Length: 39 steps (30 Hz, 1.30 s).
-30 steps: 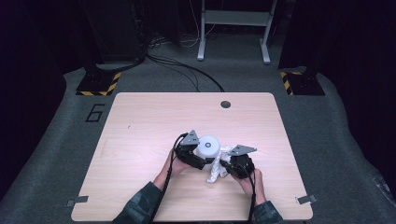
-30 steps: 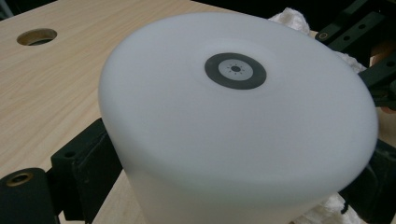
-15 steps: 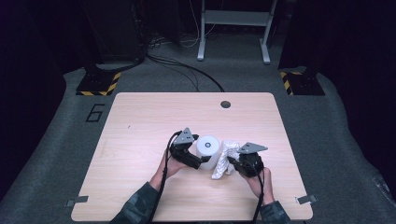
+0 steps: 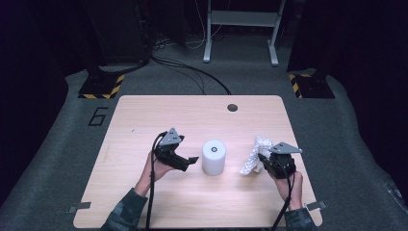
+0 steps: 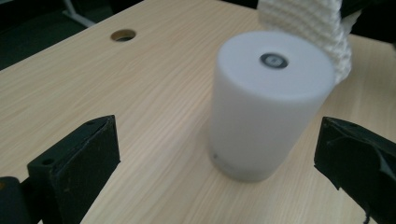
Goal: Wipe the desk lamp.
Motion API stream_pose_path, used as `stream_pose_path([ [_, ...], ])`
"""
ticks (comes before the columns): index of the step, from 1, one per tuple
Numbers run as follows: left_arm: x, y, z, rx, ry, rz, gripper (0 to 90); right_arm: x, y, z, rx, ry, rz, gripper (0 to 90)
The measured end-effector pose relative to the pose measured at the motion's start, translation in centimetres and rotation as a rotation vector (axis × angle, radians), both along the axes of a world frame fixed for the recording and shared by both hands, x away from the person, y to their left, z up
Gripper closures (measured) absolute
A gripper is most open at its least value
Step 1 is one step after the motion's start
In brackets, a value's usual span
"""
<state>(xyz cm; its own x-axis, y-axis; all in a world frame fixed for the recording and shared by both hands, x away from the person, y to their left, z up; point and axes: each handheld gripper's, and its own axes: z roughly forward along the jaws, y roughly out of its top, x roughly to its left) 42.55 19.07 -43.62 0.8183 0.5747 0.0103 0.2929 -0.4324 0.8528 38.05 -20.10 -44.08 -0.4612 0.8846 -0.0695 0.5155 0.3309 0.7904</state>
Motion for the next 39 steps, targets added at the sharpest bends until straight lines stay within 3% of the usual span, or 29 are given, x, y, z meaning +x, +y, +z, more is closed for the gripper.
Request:
stream_pose_path([
  [4,-0.1,2.6,-0.6,0.049,0.021,0.044,0.0,0.3,-1.2,-0.8,-0.022,0.022,-0.053,82.1],
  [10,-0.2,6.3,-2.7,0.082,0.092,0.125,0.0,1.1,-2.5,-2.7,-0.053,0.068,-0.119,81.1],
  [15,-0.4,8.7,-5.0,0.126,0.134,0.194,0.1,1.7,-3.4,-4.5,-0.022,0.109,-0.147,80.1],
  [20,-0.7,10.2,-6.5,0.135,0.163,0.244,0.1,2.1,-3.9,-6.1,-0.006,0.153,-0.159,74.2],
  [22,-0.8,10.7,-6.7,0.145,0.171,0.252,0.1,2.2,-4.0,-6.4,0.002,0.161,-0.163,66.5],
  [27,-1.2,11.5,-7.1,0.136,0.163,0.292,0.1,1.5,-4.7,-6.0,0.016,0.125,-0.178,25.6],
  [29,-1.5,11.9,-7.0,0.143,0.174,0.294,0.1,1.0,-5.0,-5.4,0.033,0.101,-0.161,15.0],
  [34,-2.3,12.6,-7.2,0.161,0.15,0.333,0.0,-0.6,-5.4,-4.6,0.045,0.089,-0.146,6.9],
  [39,-2.8,13.5,-7.8,0.193,0.172,0.345,0.0,-2.1,-5.7,-5.5,0.038,0.12,-0.137,0.7],
])
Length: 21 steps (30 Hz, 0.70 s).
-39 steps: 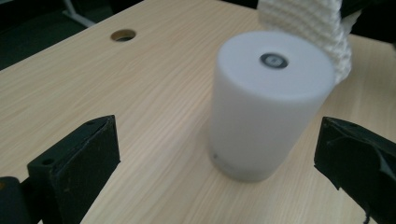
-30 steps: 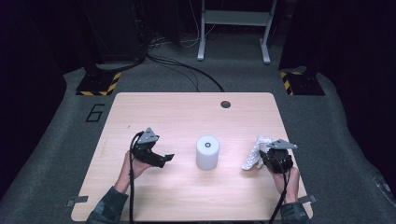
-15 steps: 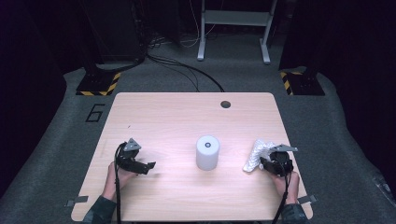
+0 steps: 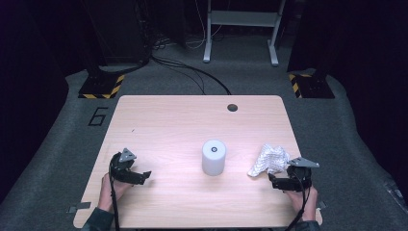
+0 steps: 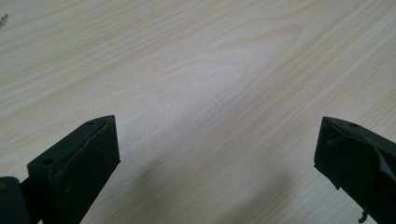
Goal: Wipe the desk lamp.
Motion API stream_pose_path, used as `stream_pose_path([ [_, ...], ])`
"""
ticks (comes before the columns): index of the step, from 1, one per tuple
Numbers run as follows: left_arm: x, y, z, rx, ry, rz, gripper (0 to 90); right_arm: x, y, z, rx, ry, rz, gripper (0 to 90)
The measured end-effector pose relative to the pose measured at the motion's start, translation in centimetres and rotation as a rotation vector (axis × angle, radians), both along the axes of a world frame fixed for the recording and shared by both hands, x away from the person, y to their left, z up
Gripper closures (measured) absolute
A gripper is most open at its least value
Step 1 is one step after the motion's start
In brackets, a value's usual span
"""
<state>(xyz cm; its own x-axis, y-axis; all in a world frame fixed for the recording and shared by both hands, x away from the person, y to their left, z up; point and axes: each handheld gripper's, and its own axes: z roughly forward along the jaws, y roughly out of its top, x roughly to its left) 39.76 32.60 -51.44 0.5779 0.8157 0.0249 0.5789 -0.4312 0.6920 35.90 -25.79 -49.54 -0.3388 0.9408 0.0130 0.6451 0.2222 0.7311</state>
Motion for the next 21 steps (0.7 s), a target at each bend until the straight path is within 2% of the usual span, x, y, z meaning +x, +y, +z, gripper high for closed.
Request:
stream_pose_path([
  [2,-0.1,0.2,-0.5,-0.021,-0.004,0.021,0.0,-0.5,-0.2,-0.8,-0.015,0.014,-0.004,0.4],
  [7,-0.2,0.3,-1.2,-0.028,0.001,0.033,0.0,-1.4,-0.9,-2.7,-0.013,0.035,-0.023,0.4],
  [9,-0.3,0.4,-1.4,-0.016,-0.001,0.028,0.0,-1.6,-1.1,-3.2,-0.026,0.044,-0.026,0.0],
  [10,-0.3,0.4,-1.5,-0.027,0.0,0.033,0.0,-1.7,-0.9,-3.2,-0.023,0.031,-0.037,0.4],
  [12,-0.4,0.4,-1.6,-0.038,-0.014,0.039,0.0,-1.9,-1.0,-3.3,-0.051,0.002,-0.024,0.3],
  [15,-0.4,0.4,-1.6,-0.041,-0.014,0.04,0.0,-1.8,-1.3,-3.4,-0.016,0.016,-0.026,0.0],
  [21,-0.4,0.4,-1.7,-0.039,-0.017,0.041,0.0,-1.6,-1.3,-3.4,-0.015,0.019,-0.022,0.0],
])
